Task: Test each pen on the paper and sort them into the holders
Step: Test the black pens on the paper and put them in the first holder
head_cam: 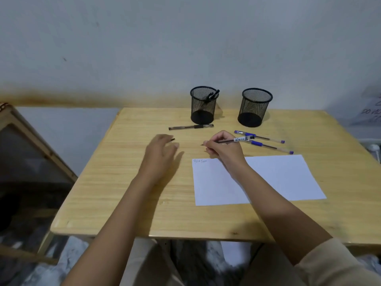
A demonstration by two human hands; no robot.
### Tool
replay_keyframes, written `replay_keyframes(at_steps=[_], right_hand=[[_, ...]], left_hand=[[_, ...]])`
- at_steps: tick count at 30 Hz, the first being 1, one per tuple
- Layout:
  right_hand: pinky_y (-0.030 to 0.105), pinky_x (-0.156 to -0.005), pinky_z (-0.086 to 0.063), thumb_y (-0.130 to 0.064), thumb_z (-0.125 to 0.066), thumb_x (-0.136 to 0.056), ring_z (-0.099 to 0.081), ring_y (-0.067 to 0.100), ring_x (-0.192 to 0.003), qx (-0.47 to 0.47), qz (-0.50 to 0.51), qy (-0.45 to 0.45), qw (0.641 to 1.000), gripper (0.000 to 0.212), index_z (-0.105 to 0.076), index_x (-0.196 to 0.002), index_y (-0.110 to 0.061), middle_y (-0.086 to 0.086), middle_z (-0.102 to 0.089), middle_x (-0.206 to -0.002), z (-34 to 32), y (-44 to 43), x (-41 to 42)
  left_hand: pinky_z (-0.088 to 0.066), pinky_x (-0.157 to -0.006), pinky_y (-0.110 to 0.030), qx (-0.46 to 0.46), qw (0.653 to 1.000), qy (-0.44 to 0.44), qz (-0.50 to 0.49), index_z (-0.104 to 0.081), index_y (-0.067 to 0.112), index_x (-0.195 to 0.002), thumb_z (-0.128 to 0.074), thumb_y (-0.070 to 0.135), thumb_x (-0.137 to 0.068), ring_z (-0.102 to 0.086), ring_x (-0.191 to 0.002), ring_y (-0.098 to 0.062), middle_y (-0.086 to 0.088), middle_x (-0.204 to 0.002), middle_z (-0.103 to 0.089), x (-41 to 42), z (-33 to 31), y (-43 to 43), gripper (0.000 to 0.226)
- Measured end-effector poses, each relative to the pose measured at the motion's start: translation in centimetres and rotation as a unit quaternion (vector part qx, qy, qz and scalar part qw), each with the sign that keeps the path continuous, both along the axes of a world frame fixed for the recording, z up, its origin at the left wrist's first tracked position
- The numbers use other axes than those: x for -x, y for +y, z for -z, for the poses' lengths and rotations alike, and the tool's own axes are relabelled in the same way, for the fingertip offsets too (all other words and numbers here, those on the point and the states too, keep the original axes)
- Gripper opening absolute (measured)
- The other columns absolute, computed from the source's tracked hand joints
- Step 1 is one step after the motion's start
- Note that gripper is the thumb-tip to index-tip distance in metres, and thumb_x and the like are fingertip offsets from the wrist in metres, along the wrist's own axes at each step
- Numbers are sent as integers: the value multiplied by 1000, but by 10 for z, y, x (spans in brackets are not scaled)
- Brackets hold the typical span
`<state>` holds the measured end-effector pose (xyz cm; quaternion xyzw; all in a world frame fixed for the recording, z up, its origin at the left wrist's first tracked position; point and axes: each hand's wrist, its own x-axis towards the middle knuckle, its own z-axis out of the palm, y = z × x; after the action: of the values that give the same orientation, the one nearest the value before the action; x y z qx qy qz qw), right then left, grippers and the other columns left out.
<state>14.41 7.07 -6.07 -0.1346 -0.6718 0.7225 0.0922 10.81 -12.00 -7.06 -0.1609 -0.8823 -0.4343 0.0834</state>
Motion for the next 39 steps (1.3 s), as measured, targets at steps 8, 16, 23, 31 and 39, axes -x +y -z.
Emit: replay_keyframes(at_steps=[8,16,23,31,39], right_hand=[[25,-42,-35,4,-66,-70,-45,17,-40,-65,35,-21,997,34,-39,-58,-13,15,-51,-55,13,-2,-3],[31,-54,-31,2,-61,-62,-30,23,-60,-133,58,-21,989,38,-28,-54,-14,5,-25,-56,18,-6,3],[27,-51,-32,-1,-66,-68,-36,16,-54,-168,55,-31,984,35,-35,-57,-12,5,-33,-56,19,-8,2],[29,-52,-29,2,-64,-67,-31,23,-55,-163,51,-17,985,34,-33,-59,-10,10,-28,-59,19,-8,2],[33,-55,-26,2,-61,-65,-27,22,-58,-158,53,-13,986,36,-30,-57,-13,9,-25,-60,19,-8,1]], left_hand=[[-7,-116,-29,267,948,-30,172,-17,23,-149,-28,52,-96,2,-146,-9,6,-159,-5,-30,24,24,61],[7,-116,-29,312,938,-9,152,-3,26,-150,-20,53,-97,10,-145,-6,8,-158,6,-32,30,27,61],[7,-116,-29,311,939,-4,148,-3,26,-150,-19,53,-97,9,-144,-5,9,-159,5,-32,31,26,61],[6,-117,-29,314,938,-2,148,-3,27,-150,-18,53,-97,9,-144,-5,9,-158,6,-32,32,26,61],[6,-117,-29,317,937,1,146,-3,27,-150,-18,53,-97,9,-145,-5,9,-158,5,-31,32,26,61]])
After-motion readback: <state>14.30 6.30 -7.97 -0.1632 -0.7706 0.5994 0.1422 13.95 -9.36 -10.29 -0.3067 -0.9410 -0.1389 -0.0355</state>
